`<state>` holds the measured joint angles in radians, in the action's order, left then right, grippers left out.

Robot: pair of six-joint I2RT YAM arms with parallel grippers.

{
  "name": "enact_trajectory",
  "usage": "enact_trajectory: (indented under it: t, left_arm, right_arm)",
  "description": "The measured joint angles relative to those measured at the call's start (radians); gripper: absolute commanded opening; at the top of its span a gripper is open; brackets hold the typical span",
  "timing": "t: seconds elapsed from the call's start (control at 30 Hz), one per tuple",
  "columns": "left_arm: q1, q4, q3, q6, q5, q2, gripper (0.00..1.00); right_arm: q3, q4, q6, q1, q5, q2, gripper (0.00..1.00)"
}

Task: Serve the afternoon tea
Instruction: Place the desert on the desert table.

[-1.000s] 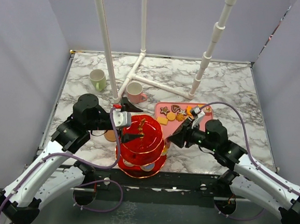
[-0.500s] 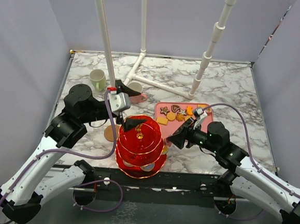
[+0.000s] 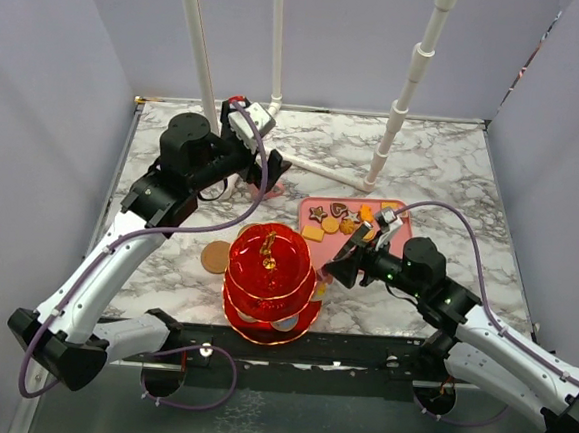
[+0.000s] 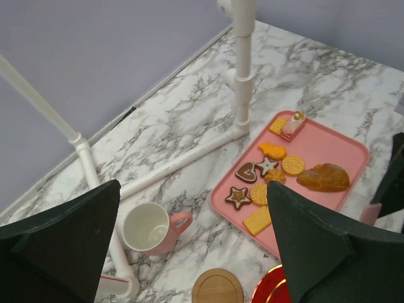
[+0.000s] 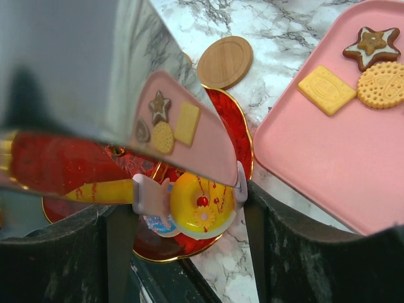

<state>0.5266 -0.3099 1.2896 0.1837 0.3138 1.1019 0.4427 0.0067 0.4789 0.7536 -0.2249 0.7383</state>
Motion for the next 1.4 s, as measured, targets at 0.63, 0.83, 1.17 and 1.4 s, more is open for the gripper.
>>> enact_trajectory:
  t: [0.63,0.83,1.17,1.4]
  left_arm:
    - [-0.067,-0.049,0.006,0.042,0.198,0.014,0.97]
    - [-0.067,-0.137,0.010,0.051,0.261,0.011,0.96]
    - [-0.068,-0.201,0.011,0.049,0.302,-0.014,0.94]
    - [-0.067,-0.188,0.013,0.050,0.237,0.027,0.89]
  right_arm:
    - [-0.130,0.185,-0.037,0.000,-0.005,0.003,0.68]
    - [-0.146,0.245,-0.113,0.006,-0.021,-0.009,0.71]
    - [-0.158,0.273,-0.177,0.007,-0.060,-0.044,0.73]
    - [-0.158,0.245,-0.166,0.007,-0.017,-0.167,0.65]
